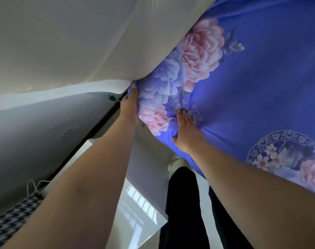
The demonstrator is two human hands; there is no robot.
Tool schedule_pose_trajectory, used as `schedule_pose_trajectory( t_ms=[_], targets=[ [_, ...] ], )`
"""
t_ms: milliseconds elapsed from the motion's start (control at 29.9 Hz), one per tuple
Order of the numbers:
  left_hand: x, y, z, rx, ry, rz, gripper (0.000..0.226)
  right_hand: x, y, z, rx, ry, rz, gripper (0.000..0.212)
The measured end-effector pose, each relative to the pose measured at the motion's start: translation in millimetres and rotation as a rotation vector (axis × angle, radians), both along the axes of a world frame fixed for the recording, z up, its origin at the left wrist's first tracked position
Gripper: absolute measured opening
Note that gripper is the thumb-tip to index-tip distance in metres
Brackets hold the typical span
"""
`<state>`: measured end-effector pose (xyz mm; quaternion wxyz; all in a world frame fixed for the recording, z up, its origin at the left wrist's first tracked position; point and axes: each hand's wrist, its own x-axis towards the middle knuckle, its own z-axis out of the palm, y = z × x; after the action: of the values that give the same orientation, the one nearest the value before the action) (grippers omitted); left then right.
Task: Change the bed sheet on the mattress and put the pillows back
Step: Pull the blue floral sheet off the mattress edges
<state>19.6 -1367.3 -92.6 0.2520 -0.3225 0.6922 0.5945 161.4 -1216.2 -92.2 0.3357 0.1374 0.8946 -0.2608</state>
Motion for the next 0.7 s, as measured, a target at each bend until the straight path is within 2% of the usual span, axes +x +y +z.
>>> schedule_pose_trajectory(
  t_ms=[100, 167, 234, 301, 401, 468, 602, 702],
  targets=[
    [7, 4, 18, 0.439, -0.111, -0.076, 0.046, -1, 5, 2, -0.020, 0.017, -0.021, 0.089],
    [7, 4, 31, 0.474, -0.240, -0.163, 0.051, -3, 9, 6, -0.022, 0.031, 0.014, 0.088],
    [4, 4, 38, 0.531, -0.330, -0.203, 0.066, -5, 14, 8, -0.041, 0.005, 0.011, 0.088],
    [2, 1, 40, 0.541, -0.352, -0.144, 0.069, -7, 15, 11, -0.054, -0.021, -0.011, 0.090],
    [11, -8, 35, 0.646, -0.377, 0.051, 0.054, -9, 15, 12, -0.065, -0.039, -0.016, 0.090],
    [21, -11, 31, 0.650, -0.370, 0.146, 0.045, -8, 14, 13, -0.070, -0.042, -0.034, 0.091],
    [29, -9, 30, 0.583, -0.340, 0.052, 0.044, -11, 14, 16, -0.064, -0.028, -0.007, 0.090],
    [25, -16, 42, 0.367, -0.317, -0.080, 0.041, -14, 17, 21, -0.081, -0.067, -0.001, 0.088]
  ],
)
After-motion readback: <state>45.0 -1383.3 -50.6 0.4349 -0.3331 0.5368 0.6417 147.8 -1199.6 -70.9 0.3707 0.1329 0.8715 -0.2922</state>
